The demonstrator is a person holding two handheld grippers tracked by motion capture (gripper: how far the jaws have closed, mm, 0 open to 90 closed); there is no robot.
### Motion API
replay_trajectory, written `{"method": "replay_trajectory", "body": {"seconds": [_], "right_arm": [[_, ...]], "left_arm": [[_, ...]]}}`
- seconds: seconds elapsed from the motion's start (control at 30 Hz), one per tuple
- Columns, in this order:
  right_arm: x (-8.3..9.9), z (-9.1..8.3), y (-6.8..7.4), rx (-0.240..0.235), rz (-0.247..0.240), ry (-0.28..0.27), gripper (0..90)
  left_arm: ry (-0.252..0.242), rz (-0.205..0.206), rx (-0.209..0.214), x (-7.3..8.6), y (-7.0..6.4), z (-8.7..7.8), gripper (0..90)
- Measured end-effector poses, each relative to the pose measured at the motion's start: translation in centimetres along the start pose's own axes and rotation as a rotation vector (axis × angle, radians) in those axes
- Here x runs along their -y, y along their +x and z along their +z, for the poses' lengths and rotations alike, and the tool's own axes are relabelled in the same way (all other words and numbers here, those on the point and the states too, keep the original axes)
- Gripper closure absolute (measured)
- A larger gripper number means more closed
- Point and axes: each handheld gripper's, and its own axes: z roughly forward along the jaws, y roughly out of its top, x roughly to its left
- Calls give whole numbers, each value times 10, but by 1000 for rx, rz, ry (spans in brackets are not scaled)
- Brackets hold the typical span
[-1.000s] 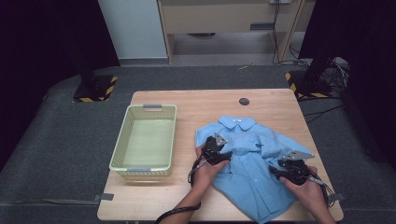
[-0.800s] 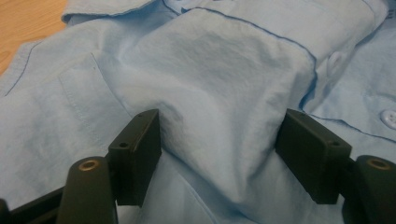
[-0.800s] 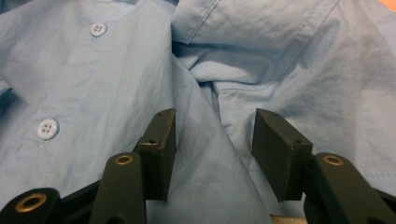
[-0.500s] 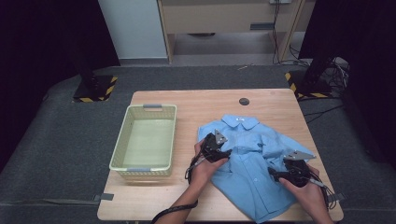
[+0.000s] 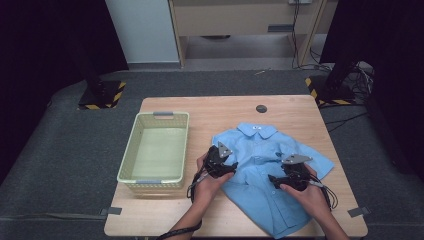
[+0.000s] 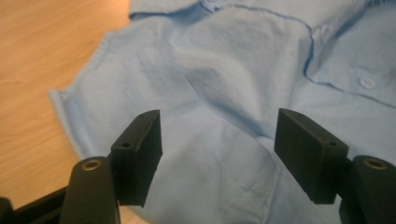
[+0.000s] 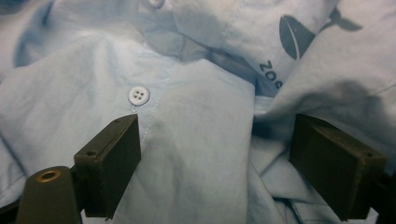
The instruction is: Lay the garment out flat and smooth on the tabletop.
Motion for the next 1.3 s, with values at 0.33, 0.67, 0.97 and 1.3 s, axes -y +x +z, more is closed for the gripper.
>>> {"method": "replay_trajectory", "body": {"seconds": [0.33,0.67,0.97,1.3], "right_arm": [[16,-7,-3,37,37,-64,230],[28,-19,-7,62,60,-68,252],[28,-19,-7,62,59,-67,252],[32,-23,-6,70,66,-69,252]], "left_arm": [[15,2,31,4,-7,21,499],[54,8,45,-8,-2,11,851],[37,-48,-73,-16,18,-27,865],[65,-31,-53,-4,14,-15,830]]}}
